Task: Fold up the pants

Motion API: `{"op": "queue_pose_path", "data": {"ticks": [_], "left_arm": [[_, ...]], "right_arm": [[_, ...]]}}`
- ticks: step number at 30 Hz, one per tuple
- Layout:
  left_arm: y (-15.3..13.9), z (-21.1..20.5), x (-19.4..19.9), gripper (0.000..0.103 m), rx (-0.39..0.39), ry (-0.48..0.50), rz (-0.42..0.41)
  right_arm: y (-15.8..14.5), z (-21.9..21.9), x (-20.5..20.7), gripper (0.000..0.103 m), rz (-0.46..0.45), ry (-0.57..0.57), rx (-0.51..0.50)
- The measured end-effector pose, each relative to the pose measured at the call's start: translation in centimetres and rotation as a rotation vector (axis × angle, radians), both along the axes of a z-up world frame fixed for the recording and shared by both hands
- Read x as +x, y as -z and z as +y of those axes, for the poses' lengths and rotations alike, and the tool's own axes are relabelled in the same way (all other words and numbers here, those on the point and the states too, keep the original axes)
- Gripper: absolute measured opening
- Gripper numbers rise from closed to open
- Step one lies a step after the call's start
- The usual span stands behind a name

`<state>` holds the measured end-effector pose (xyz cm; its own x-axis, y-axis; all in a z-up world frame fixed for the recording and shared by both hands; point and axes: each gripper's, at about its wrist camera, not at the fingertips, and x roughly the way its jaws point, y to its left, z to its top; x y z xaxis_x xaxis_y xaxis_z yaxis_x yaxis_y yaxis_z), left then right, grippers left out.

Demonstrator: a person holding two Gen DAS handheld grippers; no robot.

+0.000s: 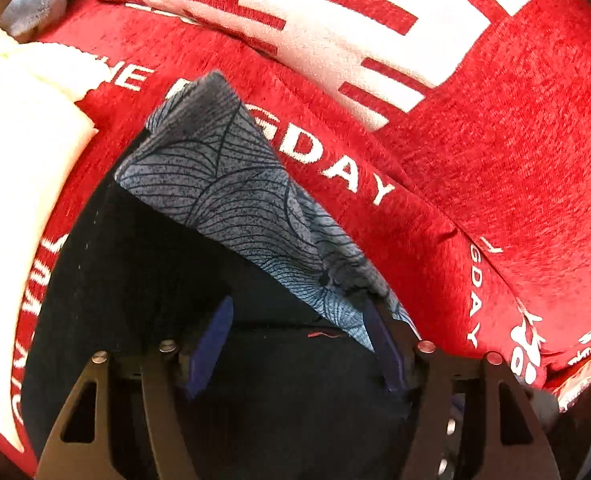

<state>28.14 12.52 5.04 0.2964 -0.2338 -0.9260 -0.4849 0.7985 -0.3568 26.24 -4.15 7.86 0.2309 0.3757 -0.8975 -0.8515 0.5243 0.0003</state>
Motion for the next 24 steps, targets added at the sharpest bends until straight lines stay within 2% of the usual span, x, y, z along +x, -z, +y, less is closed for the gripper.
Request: {"op": "queue_pose_path", "data": {"ticks": [5,8,11,13,15,18,20,21,23,24], "left_arm": [[-0.7,-0.2,0.2,0.069,-0.054,-0.118,0.029],[-1.7,0.0,-0.6,0.069,-0.087,-0.156,-0.013],[-3.0,0.7,-1.9,0.069,-0.134,-0.180,-0.100],[-3.4,0.6,-2.0,0.071,-0.128,-0.189,-0.120],[-2.7,-0.2,-0.9,0.083,-0.053,-0.137,-0.051],[-0.6,-1.2,0.5,0.081,-0.002,-0.092,0.059],[0.1,-1.0,0.4,0.046,0.013,-0.105,0.090],[0.3,-1.0,0.2,0.020,0.005,-0.086,0.103],[-0.2,-0.8,-0.9,0.012,-0.005,-0.066,0.077],[-1.0,-0.8,-1.7,0.011,0.005,-0.046,0.046]], "right_arm": [[0.8,1.3,-3.6,0.003,-0.146,-0.004,-0.050],[0.6,1.0,-4.0,0.003,-0.157,0.013,-0.033],[0.6,0.7,-4.2,0.003,-0.163,0.021,-0.017],[1.4,0.8,-4.6,0.003,-0.171,0.021,-0.012],[1.8,0.6,-4.8,0.003,-0.174,0.028,-0.003],[1.8,0.6,-5.1,0.003,-0.188,0.048,0.009],[1.6,0.8,-5.3,0.003,-0.206,0.052,0.007],[1.4,0.9,-5.6,0.003,-0.215,0.052,0.002],[1.0,1.1,-6.1,0.003,-0.232,0.046,-0.010],[0.7,1.2,-6.4,0.003,-0.242,0.043,-0.015]]}}
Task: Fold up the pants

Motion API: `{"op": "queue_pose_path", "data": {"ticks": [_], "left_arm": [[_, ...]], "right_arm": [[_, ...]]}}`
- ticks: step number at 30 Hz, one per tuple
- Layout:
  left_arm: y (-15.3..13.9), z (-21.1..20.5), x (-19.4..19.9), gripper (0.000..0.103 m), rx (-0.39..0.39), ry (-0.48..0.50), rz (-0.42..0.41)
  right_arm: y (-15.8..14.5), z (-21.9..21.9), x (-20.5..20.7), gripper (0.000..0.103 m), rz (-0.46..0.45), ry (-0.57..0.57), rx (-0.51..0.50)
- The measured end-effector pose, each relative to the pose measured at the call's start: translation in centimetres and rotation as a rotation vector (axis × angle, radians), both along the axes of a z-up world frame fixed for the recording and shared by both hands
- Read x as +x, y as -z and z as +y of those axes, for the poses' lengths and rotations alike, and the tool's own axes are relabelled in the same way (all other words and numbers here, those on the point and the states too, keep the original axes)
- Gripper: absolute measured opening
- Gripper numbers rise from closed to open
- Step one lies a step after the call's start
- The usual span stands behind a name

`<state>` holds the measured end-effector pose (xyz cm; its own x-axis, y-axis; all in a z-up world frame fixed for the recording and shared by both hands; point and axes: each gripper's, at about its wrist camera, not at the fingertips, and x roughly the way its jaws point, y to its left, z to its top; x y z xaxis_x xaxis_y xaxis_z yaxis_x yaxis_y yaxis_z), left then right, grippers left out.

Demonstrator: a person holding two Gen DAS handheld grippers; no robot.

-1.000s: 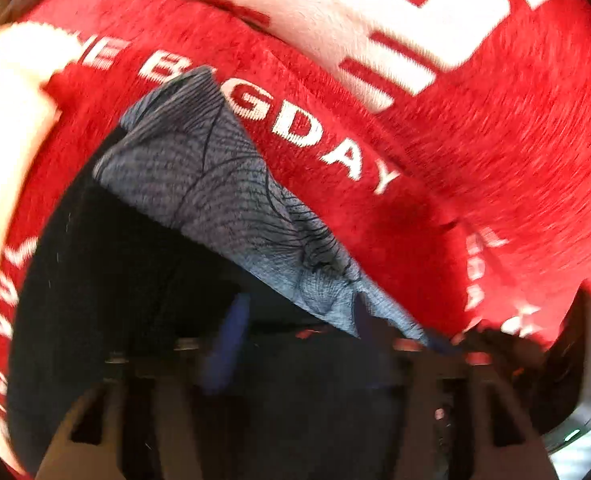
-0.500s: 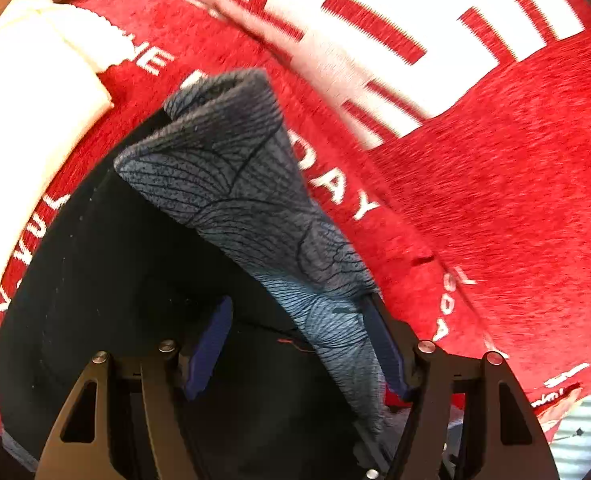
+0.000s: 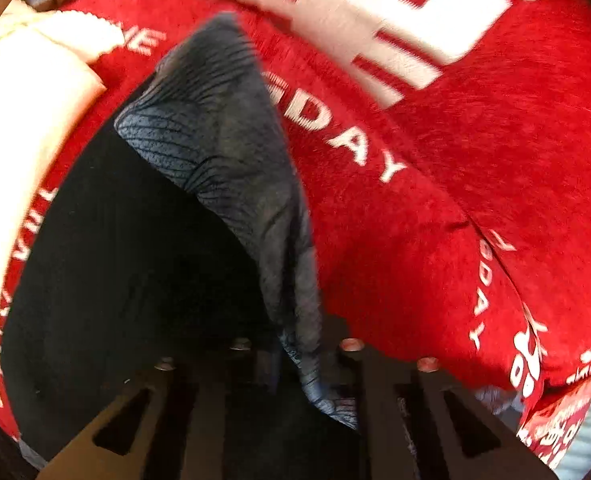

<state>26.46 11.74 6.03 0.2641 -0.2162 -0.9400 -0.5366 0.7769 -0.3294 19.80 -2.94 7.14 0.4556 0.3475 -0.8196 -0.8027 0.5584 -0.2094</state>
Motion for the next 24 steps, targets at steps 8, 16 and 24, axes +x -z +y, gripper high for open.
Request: {"op": "queue_pose_path", "data": {"ticks": [8,16,24], "left_arm": [[-6.0,0.7,-8.8,0.010,-0.037,0.034,-0.185],[-4.3,-1.5,-17.0,0.009,-0.062,0.054,-0.225],[-3.1,-1.7,-19.2,0.009,-0.078,0.073,-0.229]], "right_arm": [[-3.5,-0.3,-4.8,0.003,-0.083,0.042,0.025],[-2.5,-0.3,-11.9,0.004,-0.106,0.116,0.020],[-3.5,-2.9,-17.7,0.068,-0.086,0.268,0.094]]}}
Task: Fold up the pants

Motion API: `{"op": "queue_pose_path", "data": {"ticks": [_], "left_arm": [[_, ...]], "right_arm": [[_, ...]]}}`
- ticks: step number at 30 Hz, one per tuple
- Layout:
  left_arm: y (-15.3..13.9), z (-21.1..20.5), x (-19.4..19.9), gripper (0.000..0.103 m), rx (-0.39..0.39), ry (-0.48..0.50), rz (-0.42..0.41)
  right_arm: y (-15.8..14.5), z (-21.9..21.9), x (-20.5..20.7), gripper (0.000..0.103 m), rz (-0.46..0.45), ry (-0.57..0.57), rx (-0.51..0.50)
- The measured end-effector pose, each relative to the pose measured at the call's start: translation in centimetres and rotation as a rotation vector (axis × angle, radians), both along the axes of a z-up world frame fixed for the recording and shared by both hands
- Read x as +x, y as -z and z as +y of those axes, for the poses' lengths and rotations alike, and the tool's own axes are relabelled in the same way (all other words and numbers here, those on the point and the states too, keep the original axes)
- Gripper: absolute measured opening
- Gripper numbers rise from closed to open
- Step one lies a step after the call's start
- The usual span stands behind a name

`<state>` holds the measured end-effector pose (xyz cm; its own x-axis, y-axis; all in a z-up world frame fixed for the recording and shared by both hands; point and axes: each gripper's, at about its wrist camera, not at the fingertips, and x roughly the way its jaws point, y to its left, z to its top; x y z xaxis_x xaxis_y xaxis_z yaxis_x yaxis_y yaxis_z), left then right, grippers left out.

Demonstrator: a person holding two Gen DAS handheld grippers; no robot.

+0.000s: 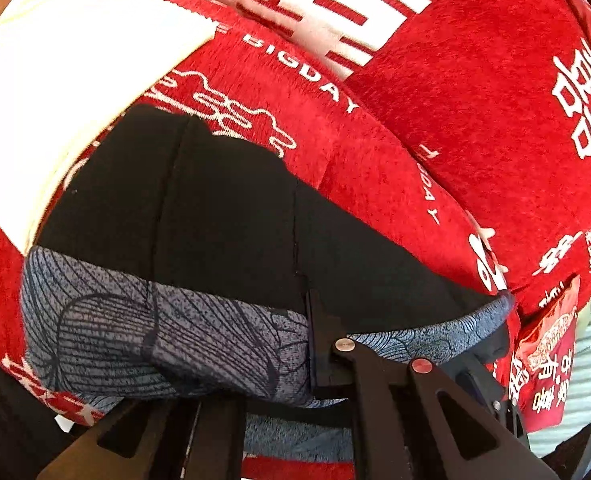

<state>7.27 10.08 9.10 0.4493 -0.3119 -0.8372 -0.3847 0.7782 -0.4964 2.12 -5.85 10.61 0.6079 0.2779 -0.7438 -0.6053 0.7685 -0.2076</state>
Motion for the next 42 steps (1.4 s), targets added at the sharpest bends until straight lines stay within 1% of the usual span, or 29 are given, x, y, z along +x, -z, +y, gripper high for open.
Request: {"op": "queue_pose_path", "data": {"ticks": [2,5,7,8,10,11,13,15,20,21,22,24,27,30,32,33,34,35,36,37,39,42], "left_arm": [[-0.2,0.2,-0.9,0.009,0.008,0.011,-0.009],[0.3,0.5,-2.1,0.009,0.004,0.017,0.003],[1.1,0.7,-2.6,0.009,-0.003,0.012,0.024],[1.5,0.7,-2.9,0.009,-0.007,0.016,0.032],[2.3,0.8,-3.7,0.009,-0.003,0.033,0.042],[2.6,0.9,-3.9,0.009,-0.001,0.038,0.044],[3.3,1.4,-4.3,0.009,-0.008,0.042,0.053],[3.5,1.8,-4.5,0.009,-0.012,0.045,0.051],[4.8,2.2,-5.0,0.009,0.016,0.082,0.062],[5.0,2.2,-5.2,0.009,0.020,0.091,0.058],[5.0,2.2,-5.3,0.009,0.022,0.097,0.053],[5.1,2.0,-5.5,0.009,0.037,0.121,0.036],[5.3,1.7,-5.4,0.009,0.055,0.140,0.032],[5.4,1.8,-5.4,0.010,0.047,0.139,0.031],[5.4,1.8,-5.3,0.010,0.042,0.138,0.033],[5.5,1.8,-5.3,0.010,0.034,0.135,0.035],[5.6,1.9,-5.3,0.010,0.027,0.135,0.036],[5.6,2.1,-5.3,0.010,0.022,0.136,0.037],[5.6,2.2,-5.3,0.010,0.016,0.136,0.040],[5.5,2.4,-5.4,0.010,0.014,0.135,0.042],[5.3,2.3,-5.4,0.010,0.032,0.143,0.046],[4.4,1.7,-5.5,0.010,0.097,0.161,0.047]], "right_arm": [[-0.6,-1.9,-0.5,0.070,0.048,0.054,0.074],[-0.7,-5.6,0.7,0.070,0.147,0.223,0.198],[-0.7,-8.7,2.3,0.070,0.208,0.378,0.290],[-0.7,-10.5,3.0,0.071,0.239,0.474,0.338],[-0.7,-13.5,4.1,0.077,0.281,0.636,0.408],[-0.7,-14.9,4.5,0.077,0.297,0.697,0.449],[-0.5,-16.8,5.1,0.077,0.317,0.781,0.508],[0.0,-18.2,5.6,0.077,0.342,0.861,0.539],[0.8,-20.3,8.0,0.077,0.411,0.981,0.641],[0.9,-20.6,8.3,0.077,0.413,0.994,0.647],[0.9,-20.7,8.7,0.080,0.414,1.010,0.648],[1.0,-20.7,9.6,0.083,0.408,1.046,0.633],[1.5,-20.1,11.6,0.084,0.449,1.081,0.522],[1.5,-18.9,13.1,0.084,0.425,1.089,0.389],[2.3,-17.9,14.7,0.084,0.434,1.054,0.266],[2.9,-17.3,15.2,0.080,0.431,1.024,0.205],[3.4,-17.1,15.4,0.054,0.426,0.993,0.177],[3.5,-17.3,15.3,0.038,0.432,0.988,0.204],[3.2,-17.8,14.7,0.024,0.433,0.999,0.266],[2.8,-18.4,13.9,0.017,0.427,1.009,0.318],[1.6,-19.2,11.7,0.014,0.386,1.006,0.385],[-0.1,-19.7,7.9,0.013,0.331,0.997,0.427]]}}
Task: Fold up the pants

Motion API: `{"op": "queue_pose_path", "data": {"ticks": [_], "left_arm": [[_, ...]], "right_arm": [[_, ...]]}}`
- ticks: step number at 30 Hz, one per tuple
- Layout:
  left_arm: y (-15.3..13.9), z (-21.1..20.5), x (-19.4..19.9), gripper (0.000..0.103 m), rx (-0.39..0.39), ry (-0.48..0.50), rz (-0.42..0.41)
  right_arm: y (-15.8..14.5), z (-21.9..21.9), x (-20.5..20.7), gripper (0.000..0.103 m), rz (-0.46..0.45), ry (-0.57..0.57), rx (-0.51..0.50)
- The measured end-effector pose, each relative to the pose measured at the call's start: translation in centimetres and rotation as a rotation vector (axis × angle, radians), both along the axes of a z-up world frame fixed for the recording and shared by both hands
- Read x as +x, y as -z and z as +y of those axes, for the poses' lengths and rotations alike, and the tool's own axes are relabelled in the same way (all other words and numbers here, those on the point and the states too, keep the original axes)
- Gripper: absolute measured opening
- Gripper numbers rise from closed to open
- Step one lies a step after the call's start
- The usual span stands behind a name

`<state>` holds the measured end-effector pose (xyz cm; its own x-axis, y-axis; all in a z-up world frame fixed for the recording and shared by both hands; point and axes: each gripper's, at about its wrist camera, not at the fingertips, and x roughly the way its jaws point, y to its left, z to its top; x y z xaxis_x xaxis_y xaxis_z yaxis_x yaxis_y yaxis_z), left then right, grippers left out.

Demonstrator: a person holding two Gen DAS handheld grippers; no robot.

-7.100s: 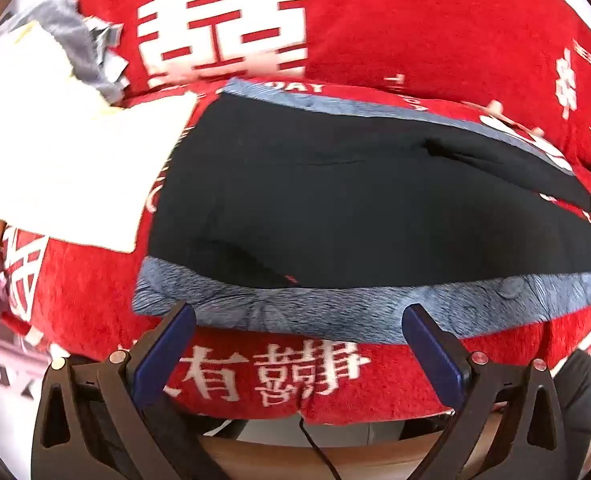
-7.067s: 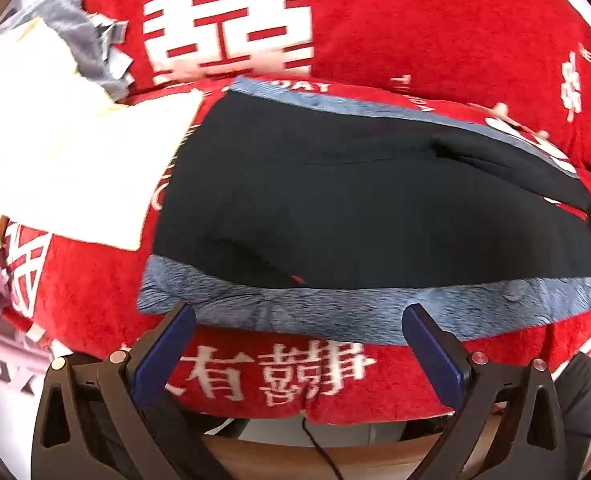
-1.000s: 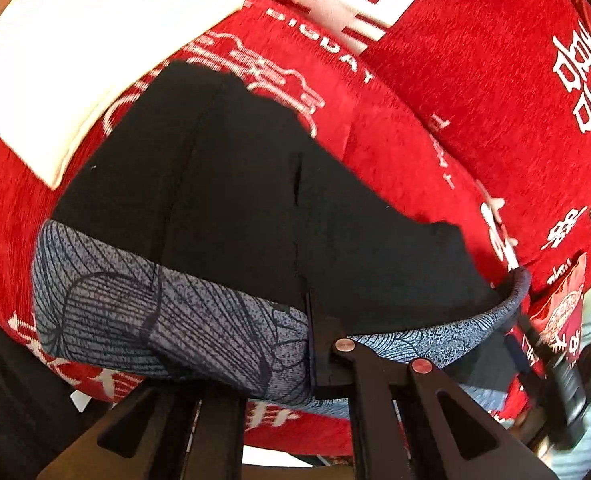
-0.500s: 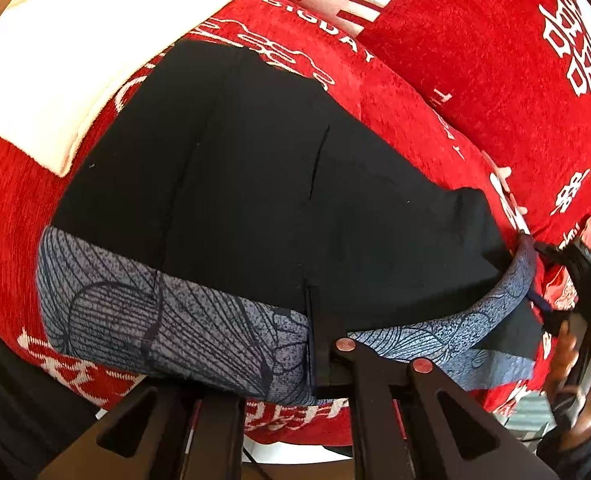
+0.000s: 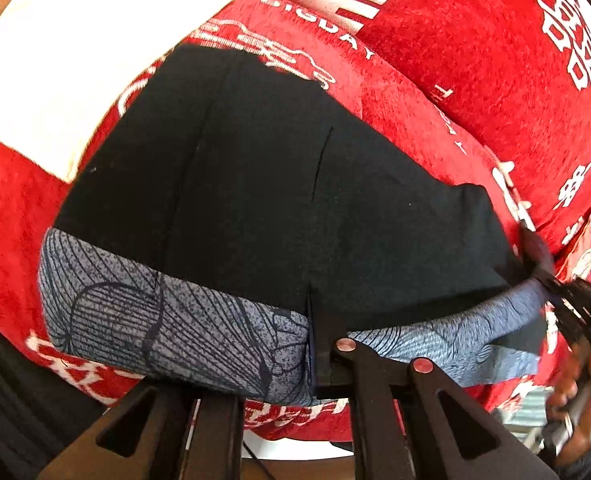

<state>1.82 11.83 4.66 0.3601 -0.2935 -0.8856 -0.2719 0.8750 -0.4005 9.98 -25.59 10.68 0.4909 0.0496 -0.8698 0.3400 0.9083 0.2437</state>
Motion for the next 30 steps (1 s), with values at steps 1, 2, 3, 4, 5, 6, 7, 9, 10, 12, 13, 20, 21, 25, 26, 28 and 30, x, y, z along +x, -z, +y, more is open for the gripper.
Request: {"op": "queue_pose_path", "data": {"ticks": [1,2,3,4,5,6,7,9,10,12,13,20,21,25,26,28,30], "left_arm": [[-0.2,-0.1,-0.1,0.010,0.019,0.003,0.000],[-0.5,-0.2,-0.1,0.010,0.033,0.003,-0.001],[-0.8,-0.3,-0.2,0.010,0.043,0.005,-0.006],[-1.1,-0.4,-0.4,0.010,0.055,0.009,-0.014],[-1.2,-0.4,-0.5,0.010,0.064,0.012,-0.018],[-1.1,-0.4,-0.5,0.010,0.075,0.019,-0.018],[-0.8,-0.2,-0.6,0.010,0.078,0.019,-0.010],[0.2,0.5,-0.6,0.010,0.041,-0.002,0.020],[0.4,0.9,-0.6,0.010,0.016,-0.013,0.022],[0.5,1.6,-0.5,0.010,-0.029,-0.020,0.025],[0.5,2.1,-0.6,0.010,-0.055,-0.021,0.027],[1.2,4.4,-0.9,0.016,-0.172,-0.049,0.063],[0.9,4.7,-1.2,0.016,-0.168,-0.039,0.063],[-0.2,5.6,-2.5,0.038,-0.082,-0.029,0.063],[-0.7,6.3,-3.3,0.041,-0.038,-0.041,0.060],[-1.5,7.7,-4.5,0.043,0.016,-0.070,0.057],[-2.6,8.6,-5.4,0.043,0.066,-0.102,0.042]], "right_arm": [[-0.4,-0.2,-1.6,0.013,-0.015,0.005,0.003],[-0.7,-0.5,-3.0,0.013,-0.024,0.011,0.005],[-0.8,-0.8,-4.4,0.013,-0.032,0.017,0.006],[-0.9,-0.9,-6.0,0.013,-0.034,0.028,0.006],[-0.8,-0.9,-7.5,0.013,-0.032,0.038,0.004],[-0.4,-0.8,-8.6,0.013,-0.025,0.042,-0.002],[0.3,-0.9,-9.6,0.013,-0.011,0.048,-0.001],[2.1,-0.9,-10.4,0.013,0.028,0.041,-0.006],[3.2,-0.9,-10.5,0.013,0.054,0.042,-0.011],[4.2,-1.0,-10.8,0.013,0.054,0.034,-0.004],[4.1,-0.9,-10.8,0.013,0.039,0.024,-0.018],[3.7,-0.3,-10.8,0.013,0.026,-0.037,-0.097],[3.7,-0.3,-10.9,0.014,0.026,-0.043,-0.098],[3.4,-1.3,-11.3,0.047,0.032,-0.040,-0.081],[3.4,-1.6,-11.4,0.054,0.036,-0.027,-0.080],[3.2,-2.5,-11.7,0.065,0.033,-0.004,-0.067],[2.8,-2.9,-11.9,0.065,0.023,0.003,-0.051]]}}
